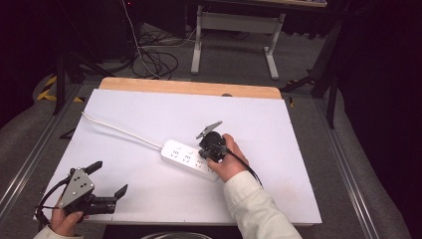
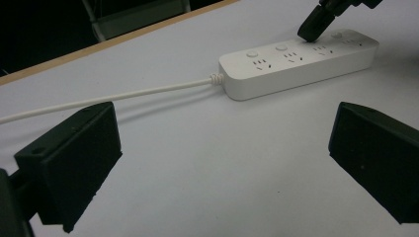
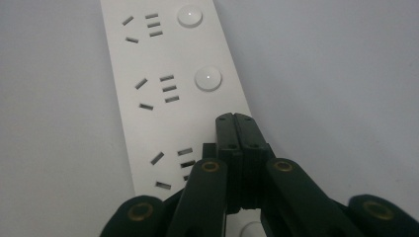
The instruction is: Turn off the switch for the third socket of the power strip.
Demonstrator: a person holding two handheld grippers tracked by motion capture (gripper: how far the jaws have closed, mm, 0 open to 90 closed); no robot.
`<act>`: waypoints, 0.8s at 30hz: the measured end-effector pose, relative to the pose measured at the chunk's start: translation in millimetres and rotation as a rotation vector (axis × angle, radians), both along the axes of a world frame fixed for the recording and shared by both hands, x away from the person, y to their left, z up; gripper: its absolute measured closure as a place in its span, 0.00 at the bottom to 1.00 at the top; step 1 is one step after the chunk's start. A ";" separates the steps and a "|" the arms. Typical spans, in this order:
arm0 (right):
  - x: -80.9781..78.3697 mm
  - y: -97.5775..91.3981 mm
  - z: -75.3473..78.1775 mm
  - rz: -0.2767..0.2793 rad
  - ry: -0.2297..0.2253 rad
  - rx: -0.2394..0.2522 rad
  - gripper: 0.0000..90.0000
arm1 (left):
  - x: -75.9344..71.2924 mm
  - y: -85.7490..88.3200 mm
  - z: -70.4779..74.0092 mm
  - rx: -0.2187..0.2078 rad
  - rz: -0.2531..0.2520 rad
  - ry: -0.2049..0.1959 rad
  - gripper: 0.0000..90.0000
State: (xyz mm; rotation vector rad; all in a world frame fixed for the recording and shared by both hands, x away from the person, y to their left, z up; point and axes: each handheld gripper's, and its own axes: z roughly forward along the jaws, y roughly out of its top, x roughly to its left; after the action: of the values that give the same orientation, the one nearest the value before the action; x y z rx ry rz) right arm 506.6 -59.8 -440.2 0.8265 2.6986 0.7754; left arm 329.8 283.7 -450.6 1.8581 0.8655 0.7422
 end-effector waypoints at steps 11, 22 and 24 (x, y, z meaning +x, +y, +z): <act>-0.9 0.8 -1.1 -0.006 -0.006 0.003 1.00 | -0.7 -0.3 0.1 -0.005 0.002 0.002 0.00; -3.0 -13.6 18.7 -0.016 -0.052 0.173 0.98 | 0.1 0.2 0.2 -0.004 0.001 0.002 0.00; -4.9 -14.3 21.2 -0.008 -0.061 0.181 0.97 | 0.0 0.2 0.3 -0.003 0.000 0.001 0.00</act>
State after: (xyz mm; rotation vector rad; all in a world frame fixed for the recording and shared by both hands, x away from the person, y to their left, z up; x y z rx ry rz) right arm 501.7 -74.1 -419.1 0.8369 2.5983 1.0378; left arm 329.8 283.9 -450.4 1.8557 0.8673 0.7393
